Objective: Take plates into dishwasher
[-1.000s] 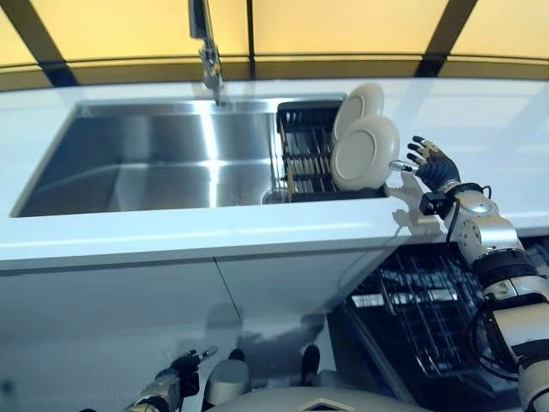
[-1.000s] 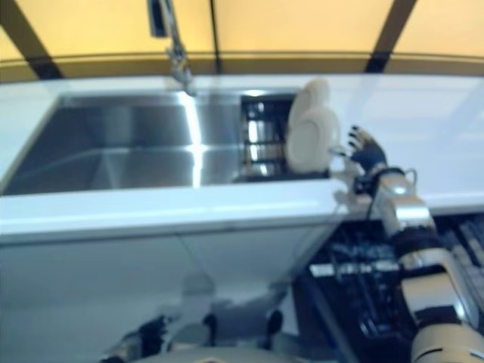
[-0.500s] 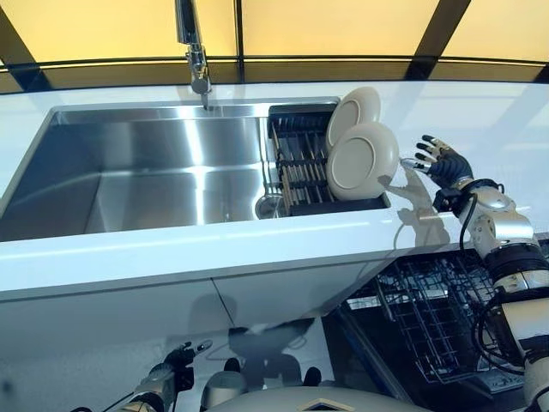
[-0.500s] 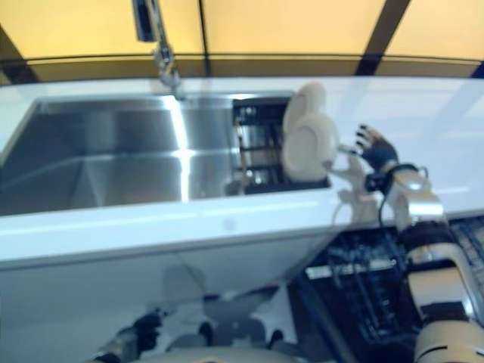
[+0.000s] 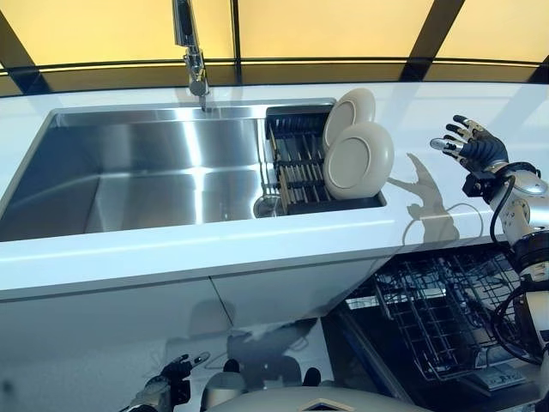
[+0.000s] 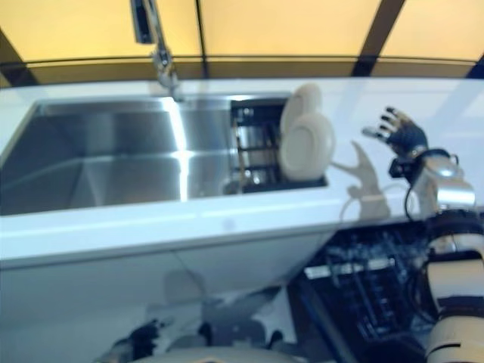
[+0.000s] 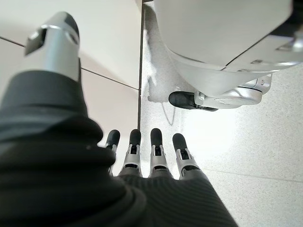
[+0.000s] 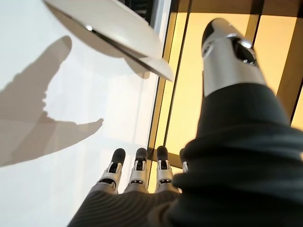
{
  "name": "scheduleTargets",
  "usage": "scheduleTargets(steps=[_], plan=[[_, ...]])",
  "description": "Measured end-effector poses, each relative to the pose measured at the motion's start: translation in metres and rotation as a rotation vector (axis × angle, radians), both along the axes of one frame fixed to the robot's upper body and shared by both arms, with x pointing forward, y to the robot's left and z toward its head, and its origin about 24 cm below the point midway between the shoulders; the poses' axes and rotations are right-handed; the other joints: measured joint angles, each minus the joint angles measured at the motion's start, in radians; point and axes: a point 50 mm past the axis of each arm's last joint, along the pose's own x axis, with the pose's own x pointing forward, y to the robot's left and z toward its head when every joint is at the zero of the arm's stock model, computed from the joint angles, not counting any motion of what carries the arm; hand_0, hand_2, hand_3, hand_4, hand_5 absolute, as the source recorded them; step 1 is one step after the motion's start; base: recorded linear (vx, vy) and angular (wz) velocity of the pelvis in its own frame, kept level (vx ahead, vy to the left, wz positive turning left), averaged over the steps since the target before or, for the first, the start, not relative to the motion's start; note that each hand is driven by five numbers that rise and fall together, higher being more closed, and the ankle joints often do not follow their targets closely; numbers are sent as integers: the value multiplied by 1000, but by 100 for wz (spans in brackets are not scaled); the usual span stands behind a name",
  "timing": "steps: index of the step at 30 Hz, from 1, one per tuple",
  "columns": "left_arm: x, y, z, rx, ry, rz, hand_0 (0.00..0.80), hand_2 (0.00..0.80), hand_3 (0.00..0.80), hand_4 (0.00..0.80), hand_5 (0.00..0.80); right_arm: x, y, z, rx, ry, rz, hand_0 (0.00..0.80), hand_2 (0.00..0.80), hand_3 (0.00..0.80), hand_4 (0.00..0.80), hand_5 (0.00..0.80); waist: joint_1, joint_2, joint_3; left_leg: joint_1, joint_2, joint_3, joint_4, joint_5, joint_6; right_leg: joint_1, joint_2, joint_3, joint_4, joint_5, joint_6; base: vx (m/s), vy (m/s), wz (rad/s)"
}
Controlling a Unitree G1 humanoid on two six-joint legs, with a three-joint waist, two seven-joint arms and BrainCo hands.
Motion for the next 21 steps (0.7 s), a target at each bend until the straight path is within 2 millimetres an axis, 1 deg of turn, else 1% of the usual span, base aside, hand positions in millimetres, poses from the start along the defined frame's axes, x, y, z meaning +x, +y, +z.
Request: scheduleTargets(steps=[6,9,11,13,17,21], plan=[[0,0,0,-1,-5,-2,0,0,0,0,0,4,6,5,13,-3,35,0,0,0,0,0,2,1,-1,3,-2,-6,0,0,0,7,0,-7,0,-1,1,11,4,2],[1,0,0,0,-5,-2,0,0,0,0,0,4,7,5,13,0,43,0,0,0,0,0,16,2,-1,2,-2,-10,-1,0,0,13,-2,-11,0,-2,1,10,4,4],[1,0,0,0,-6,-3,0,0,0,0,0,4,6,3,12,14,39,0,0,0,0,0,24,3,-3,2,-1,-12,-1,-1,0,15,-1,-13,0,-2,1,-2,2,3],[0,0,0,0,-4,-3,0,0,0,0,0,4,6,-4,6,52,33,0,0,0,0,0,25,3,-5,1,-2,-21,-1,0,0,18,-2,-19,0,-2,1,-13,11,7],[-1,-2,-1,0,4,-21,0,0,0,0,0,6,12,-15,-13,115,46,0,0,0,0,0,30,3,-5,1,-2,-23,0,2,0,17,-2,-21,0,-2,0,-4,3,1],[-1,-2,-1,0,3,-21,0,0,0,0,0,9,15,-18,-39,153,71,0,0,0,0,0,37,3,-5,2,-3,-25,0,2,0,16,-1,-23,2,-2,0,0,0,0]])
